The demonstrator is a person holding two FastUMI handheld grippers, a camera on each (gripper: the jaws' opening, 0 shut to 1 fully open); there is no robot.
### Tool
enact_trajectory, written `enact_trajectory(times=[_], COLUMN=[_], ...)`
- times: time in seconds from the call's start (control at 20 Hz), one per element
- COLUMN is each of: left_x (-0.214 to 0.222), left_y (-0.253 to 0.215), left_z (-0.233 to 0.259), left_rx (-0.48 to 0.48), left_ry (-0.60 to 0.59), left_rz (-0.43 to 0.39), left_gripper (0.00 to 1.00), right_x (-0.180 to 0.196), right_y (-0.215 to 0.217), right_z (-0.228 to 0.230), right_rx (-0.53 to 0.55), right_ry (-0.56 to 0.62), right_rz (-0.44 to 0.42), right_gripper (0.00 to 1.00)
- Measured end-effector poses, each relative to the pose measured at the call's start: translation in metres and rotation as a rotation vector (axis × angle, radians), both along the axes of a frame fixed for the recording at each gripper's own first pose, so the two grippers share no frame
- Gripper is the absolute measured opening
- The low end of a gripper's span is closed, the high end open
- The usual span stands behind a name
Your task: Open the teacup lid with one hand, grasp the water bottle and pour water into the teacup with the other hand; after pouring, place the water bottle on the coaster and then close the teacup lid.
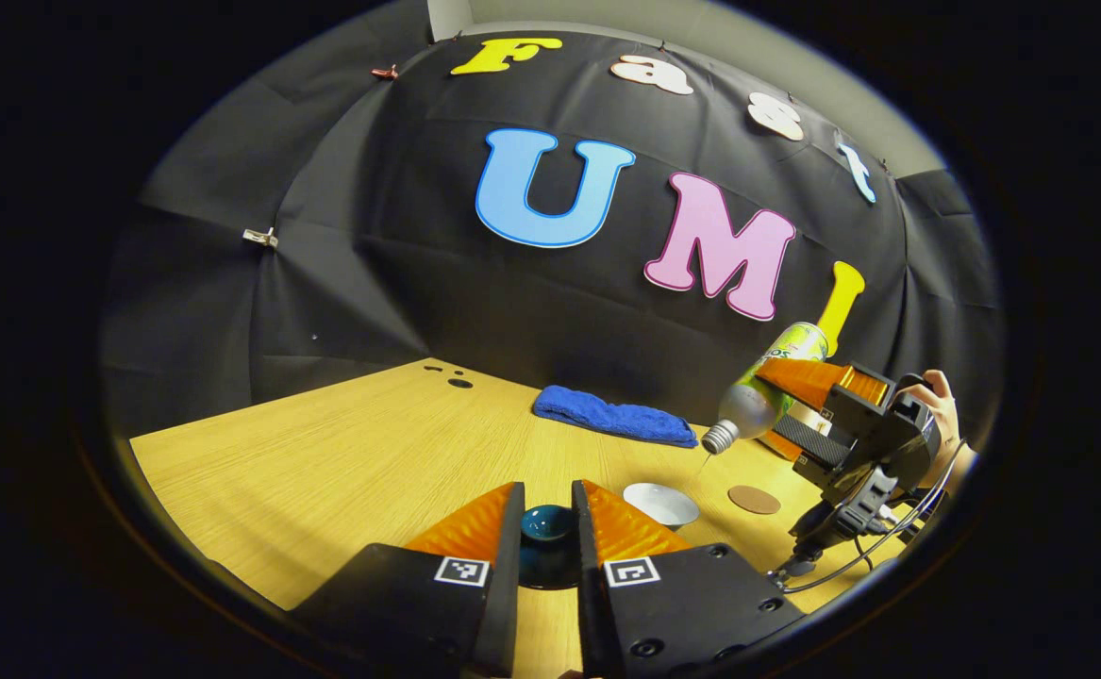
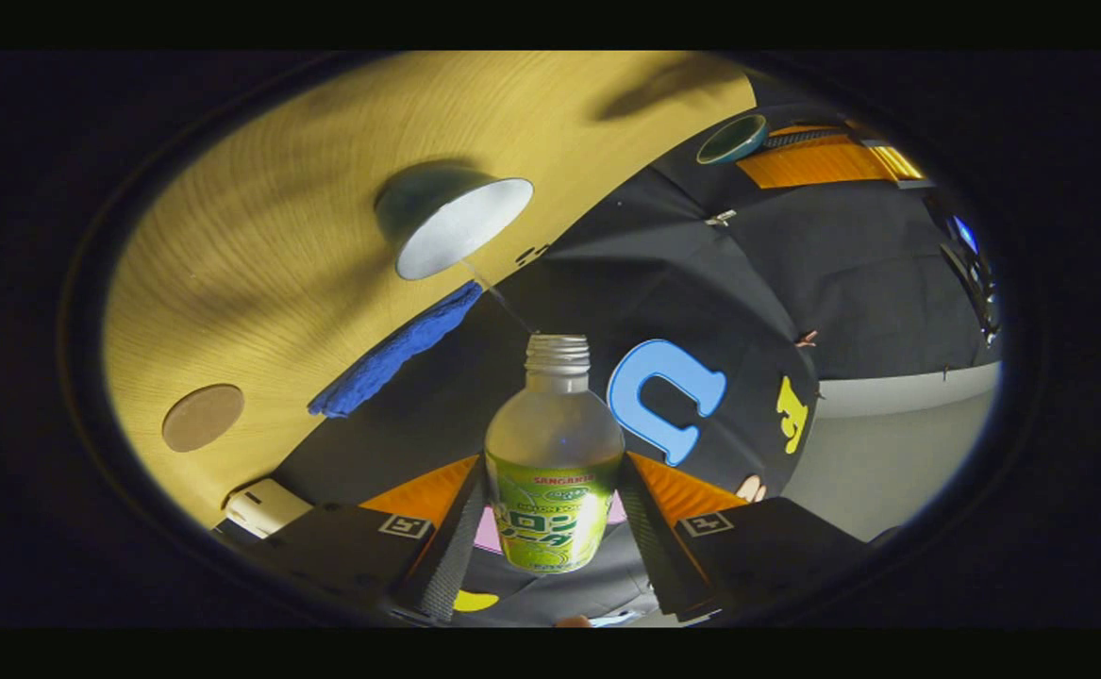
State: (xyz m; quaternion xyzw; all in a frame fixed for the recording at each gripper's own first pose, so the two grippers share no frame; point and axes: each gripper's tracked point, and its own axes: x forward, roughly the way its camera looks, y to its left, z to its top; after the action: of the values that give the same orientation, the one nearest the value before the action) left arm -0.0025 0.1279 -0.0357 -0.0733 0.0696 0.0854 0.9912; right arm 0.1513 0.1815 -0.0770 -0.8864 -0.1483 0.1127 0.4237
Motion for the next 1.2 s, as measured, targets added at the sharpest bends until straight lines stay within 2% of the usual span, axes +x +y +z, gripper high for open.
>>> enact_trajectory(times=[0.05,0.1,0.15,0.2,0.25,0.3,0.35,0.7,0.75,0.8,0.9,1.1,1.15,1.2], left_x=[0.001,0.001,0.0,-0.001,-0.001,0.0,0.0,0.001,0.001,-0.001,0.0,0.0,0.0,0.001], left_y=[0.0,0.0,0.001,0.001,0.0,0.0,0.001,0.002,0.002,0.002,0.002,0.003,0.003,0.002], left_z=[0.0,0.0,0.0,0.001,0.001,0.0,0.001,-0.002,-0.001,0.0,-0.001,-0.002,-0.002,-0.003], left_rx=[0.0,0.001,0.002,0.001,0.0,0.0,0.0,0.002,0.003,0.004,0.004,0.001,0.0,0.0], left_ry=[-0.001,-0.001,-0.001,-0.002,-0.002,-0.001,-0.001,0.003,0.003,0.003,0.003,0.006,0.007,0.008], left_rz=[0.001,0.0,0.001,0.0,0.0,0.001,0.003,0.008,0.008,0.008,0.008,0.01,0.009,0.009], left_gripper=[0.3,0.3,0.3,0.3,0.3,0.3,0.3,0.3,0.3,0.3,0.3,0.3,0.3,0.3], right_x=[0.0,0.0,0.0,-0.001,-0.001,-0.001,-0.003,-0.019,-0.02,-0.02,-0.024,-0.011,-0.009,-0.007], right_y=[0.0,0.0,-0.001,-0.001,-0.004,-0.009,-0.015,-0.029,-0.03,-0.025,-0.021,-0.02,-0.025,-0.033], right_z=[0.0,0.0,-0.001,-0.002,-0.005,-0.011,-0.02,-0.063,-0.07,-0.075,-0.078,-0.05,-0.045,-0.04], right_rx=[0.002,0.005,0.01,0.018,0.04,0.084,0.148,0.601,0.68,0.783,1.036,1.522,1.658,1.782], right_ry=[0.001,0.001,0.004,0.006,0.02,0.055,0.108,0.402,0.457,0.528,0.677,0.862,0.908,0.946], right_rz=[0.001,0.002,0.001,0.0,-0.01,-0.032,-0.063,-0.209,-0.235,-0.265,-0.324,-0.373,-0.392,-0.411], right_gripper=[0.8,0.8,0.75,0.8,0.8,0.76,0.8,0.8,0.77,0.8,0.8,0.81,0.78,0.81])
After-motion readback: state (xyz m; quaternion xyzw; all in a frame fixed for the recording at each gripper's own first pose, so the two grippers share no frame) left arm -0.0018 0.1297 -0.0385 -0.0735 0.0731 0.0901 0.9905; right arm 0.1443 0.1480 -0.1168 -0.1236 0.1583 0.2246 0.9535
